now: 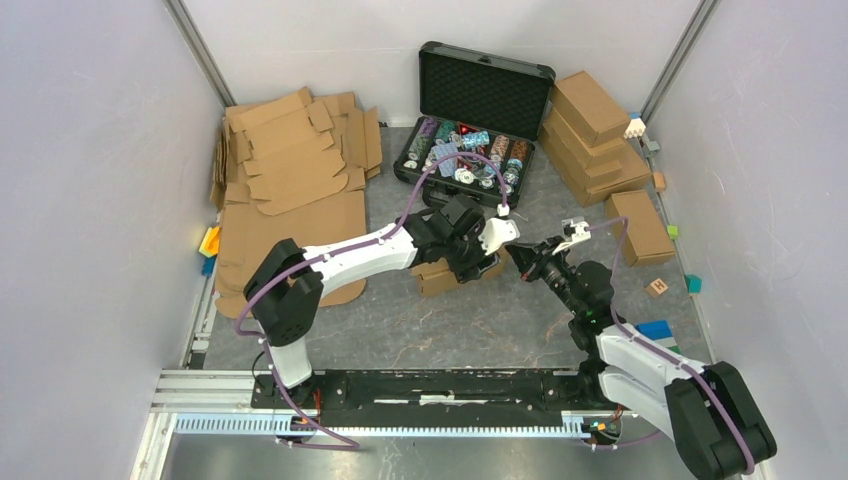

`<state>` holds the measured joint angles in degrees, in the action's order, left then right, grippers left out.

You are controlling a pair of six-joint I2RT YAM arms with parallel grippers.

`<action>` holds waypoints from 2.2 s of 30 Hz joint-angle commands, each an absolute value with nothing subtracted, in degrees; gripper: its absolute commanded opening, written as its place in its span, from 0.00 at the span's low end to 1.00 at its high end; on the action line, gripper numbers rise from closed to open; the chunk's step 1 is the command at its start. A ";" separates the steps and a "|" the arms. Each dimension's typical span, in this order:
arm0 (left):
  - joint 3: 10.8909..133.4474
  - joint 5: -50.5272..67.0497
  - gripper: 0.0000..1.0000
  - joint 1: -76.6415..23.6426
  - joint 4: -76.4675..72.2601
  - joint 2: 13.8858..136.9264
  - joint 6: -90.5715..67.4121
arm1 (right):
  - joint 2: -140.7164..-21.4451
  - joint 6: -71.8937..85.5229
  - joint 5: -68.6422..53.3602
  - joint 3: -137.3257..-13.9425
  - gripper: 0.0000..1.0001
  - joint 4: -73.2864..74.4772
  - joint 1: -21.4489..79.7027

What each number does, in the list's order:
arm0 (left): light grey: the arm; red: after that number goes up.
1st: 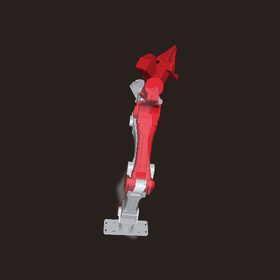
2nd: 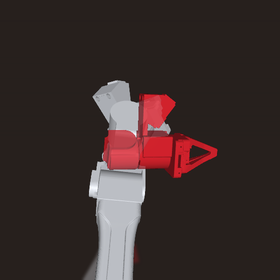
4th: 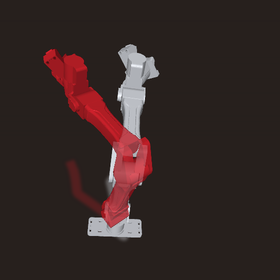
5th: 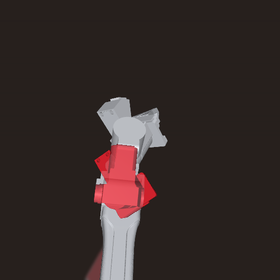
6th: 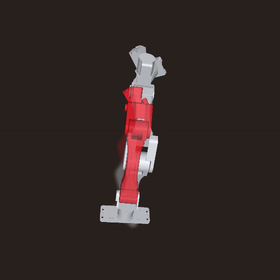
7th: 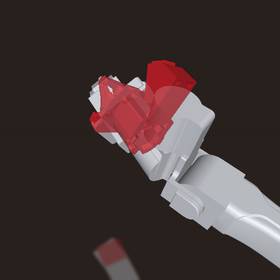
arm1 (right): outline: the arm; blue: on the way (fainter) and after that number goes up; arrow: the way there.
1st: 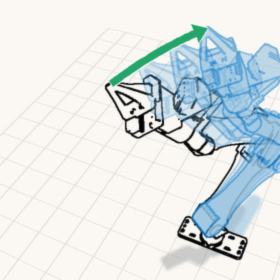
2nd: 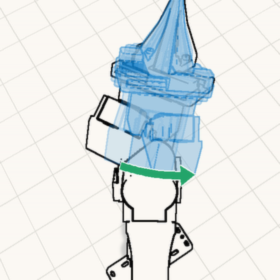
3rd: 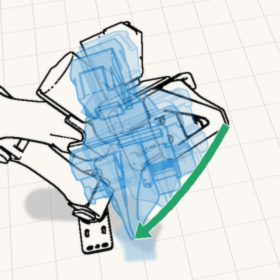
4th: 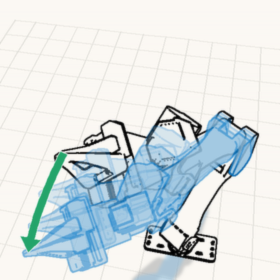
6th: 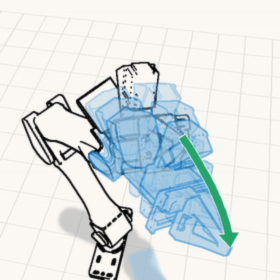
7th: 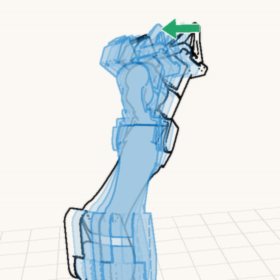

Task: Fold the paper box

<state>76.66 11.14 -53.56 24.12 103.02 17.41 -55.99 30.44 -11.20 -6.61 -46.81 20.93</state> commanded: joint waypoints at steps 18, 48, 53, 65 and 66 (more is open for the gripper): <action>73.41 17.67 0.27 -52.38 22.57 96.98 20.42 | -39.00 15.45 -5.34 -22.65 0.03 1.74 20.92; 68.72 18.51 0.77 -54.05 25.48 89.76 23.68 | -38.32 -1.39 -31.52 -24.31 0.98 4.89 26.61; 65.29 16.11 0.75 -54.05 23.88 87.61 22.43 | -41.54 -4.59 -29.17 -26.90 0.98 3.11 31.66; 58.31 9.24 0.84 -53.96 18.21 77.12 15.17 | -40.92 -11.12 -25.08 -23.79 0.98 -4.14 33.57; 58.04 9.00 0.85 -53.89 18.23 75.99 13.97 | -40.92 -10.93 -26.04 -23.89 0.98 -4.38 33.52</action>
